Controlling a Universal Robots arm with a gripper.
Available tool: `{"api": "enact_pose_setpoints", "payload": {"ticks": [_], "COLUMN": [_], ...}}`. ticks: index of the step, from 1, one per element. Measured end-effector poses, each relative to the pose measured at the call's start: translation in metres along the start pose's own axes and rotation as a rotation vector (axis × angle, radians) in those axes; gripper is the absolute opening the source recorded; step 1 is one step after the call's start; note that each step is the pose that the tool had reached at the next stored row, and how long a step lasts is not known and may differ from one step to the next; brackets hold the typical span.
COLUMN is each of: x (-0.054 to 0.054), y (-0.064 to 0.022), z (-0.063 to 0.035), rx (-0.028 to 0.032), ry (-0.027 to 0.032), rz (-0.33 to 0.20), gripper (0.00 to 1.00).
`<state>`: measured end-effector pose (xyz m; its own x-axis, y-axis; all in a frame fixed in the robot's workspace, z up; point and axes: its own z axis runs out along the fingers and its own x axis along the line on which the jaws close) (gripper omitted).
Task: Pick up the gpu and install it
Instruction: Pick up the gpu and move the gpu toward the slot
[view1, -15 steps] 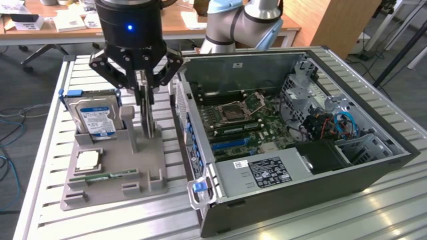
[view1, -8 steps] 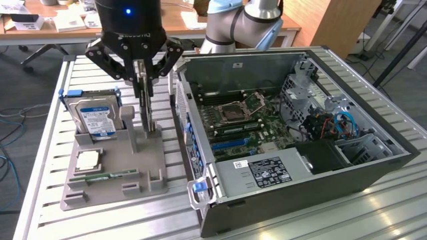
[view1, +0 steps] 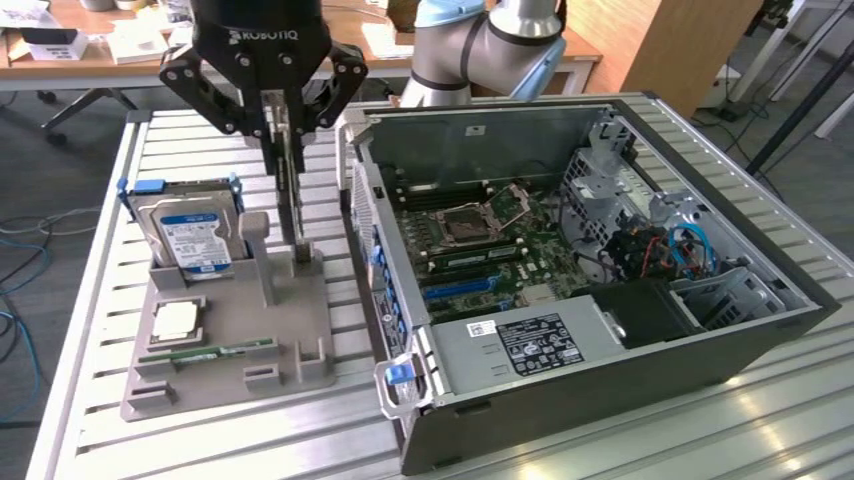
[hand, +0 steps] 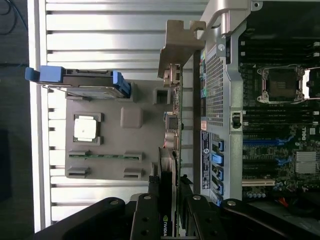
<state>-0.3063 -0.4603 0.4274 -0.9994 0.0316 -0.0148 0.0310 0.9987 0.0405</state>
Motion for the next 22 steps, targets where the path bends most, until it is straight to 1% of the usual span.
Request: {"api": "enact_pose_setpoints", "payload": {"ticks": [3, 8, 11, 15, 22], "x": [0.0, 0.0, -0.004, -0.015, -0.04], "y": [0.0001, 0.0002, 0.0003, 0.0006, 0.0014], "z": [-0.0025, -0.0027, -0.0026, -0.0024, -0.002], "rx": [-0.0002, 0.0, -0.0001, -0.0003, -0.0013], "ry": [-0.0001, 0.0001, 0.0, -0.0001, 0.0], "rz": [-0.001, -0.001, -0.001, -0.001, -0.001], "gripper": [0.26, 0.26, 0.26, 0.26, 0.26]}}
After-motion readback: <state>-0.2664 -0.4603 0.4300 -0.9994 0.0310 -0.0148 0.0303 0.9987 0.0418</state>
